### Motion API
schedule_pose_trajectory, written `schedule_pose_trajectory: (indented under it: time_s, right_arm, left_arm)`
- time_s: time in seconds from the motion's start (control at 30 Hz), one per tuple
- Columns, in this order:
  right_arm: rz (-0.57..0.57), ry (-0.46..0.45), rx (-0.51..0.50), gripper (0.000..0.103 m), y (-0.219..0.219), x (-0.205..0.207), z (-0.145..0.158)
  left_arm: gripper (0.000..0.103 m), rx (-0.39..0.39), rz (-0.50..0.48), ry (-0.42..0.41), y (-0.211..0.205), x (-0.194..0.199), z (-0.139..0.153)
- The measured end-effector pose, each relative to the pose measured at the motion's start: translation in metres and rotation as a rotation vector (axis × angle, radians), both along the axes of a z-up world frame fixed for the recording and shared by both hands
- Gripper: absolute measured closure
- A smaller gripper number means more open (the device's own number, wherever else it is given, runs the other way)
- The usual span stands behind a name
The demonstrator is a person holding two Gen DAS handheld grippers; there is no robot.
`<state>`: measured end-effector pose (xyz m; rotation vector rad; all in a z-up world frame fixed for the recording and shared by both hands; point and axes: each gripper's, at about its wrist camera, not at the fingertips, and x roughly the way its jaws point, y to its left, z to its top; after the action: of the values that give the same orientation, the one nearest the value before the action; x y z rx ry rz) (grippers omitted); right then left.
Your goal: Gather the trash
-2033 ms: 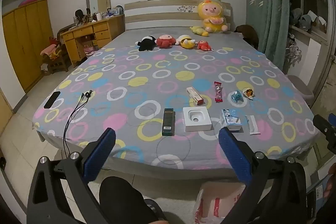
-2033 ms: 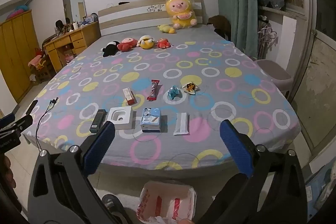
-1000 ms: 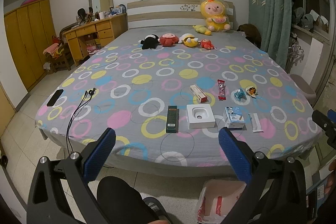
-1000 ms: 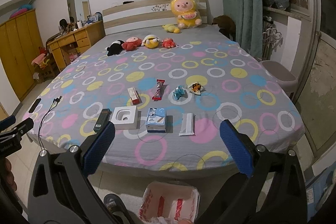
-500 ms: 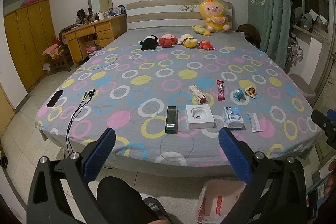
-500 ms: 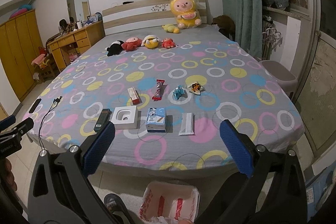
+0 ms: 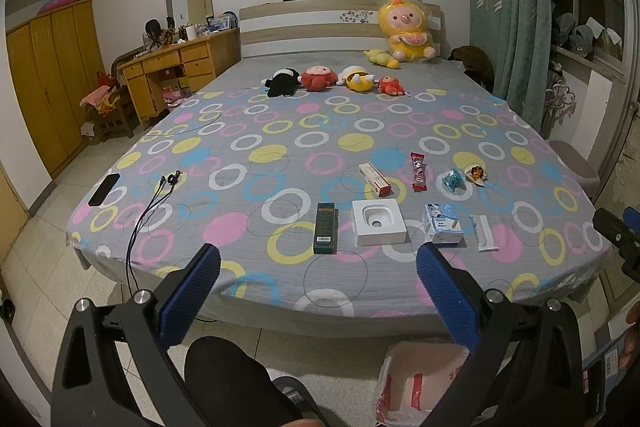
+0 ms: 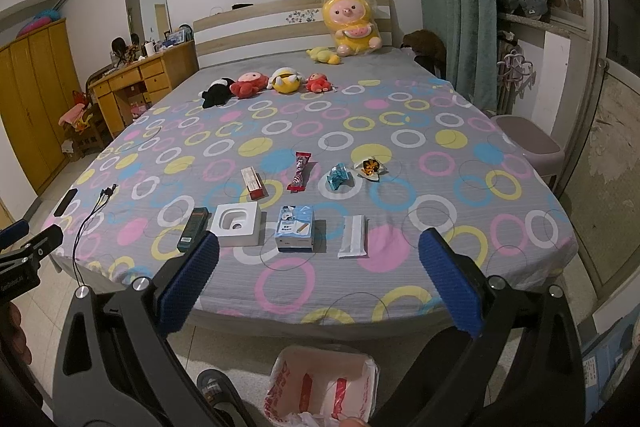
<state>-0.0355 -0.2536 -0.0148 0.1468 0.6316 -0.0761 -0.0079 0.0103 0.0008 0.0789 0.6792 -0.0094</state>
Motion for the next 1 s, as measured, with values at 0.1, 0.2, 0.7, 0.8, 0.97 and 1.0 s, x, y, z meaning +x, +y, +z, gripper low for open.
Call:
schedule_pose_trajectory:
  time_s: [0.1,0.2,0.7,0.8,0.97,1.0]
  right_arm:
    - [-0.001,-0.001,0.001,0.005,0.0000,0.0002,-0.0003]
    - [0.000,0.001,0.001,0.005,-0.0006,-0.0015,0.0009]
    - [0.000,0.004,-0.010,0.005,0.0003,-0.0037,0.0001]
    - [-0.001,0.002,-0.010,0.005,-0.0003,-0.0046,0.0007]
    - [0.000,0.001,-0.010,0.005,-0.0012,-0.0041,0.0007]
    - [0.001,0.002,-0.011,0.005,-0.0014,-0.0046,0.0008]
  left_arm:
    - [0.007,0.001,0.001,0.000,0.0002,-0.0004,-0.0002]
    - [0.007,0.000,0.001,0.000,0.0004,-0.0007,-0.0005]
    - [0.007,0.000,0.000,0.002,0.0000,-0.0013,-0.0007]
    - [0.007,0.001,0.002,0.003,-0.0011,-0.0027,-0.0029]
    - [0.007,-0.001,-0.001,0.007,-0.0010,-0.0045,-0.0068]
    - [0.007,-0.001,-0.001,0.007,-0.0013,-0.0047,-0.0070]
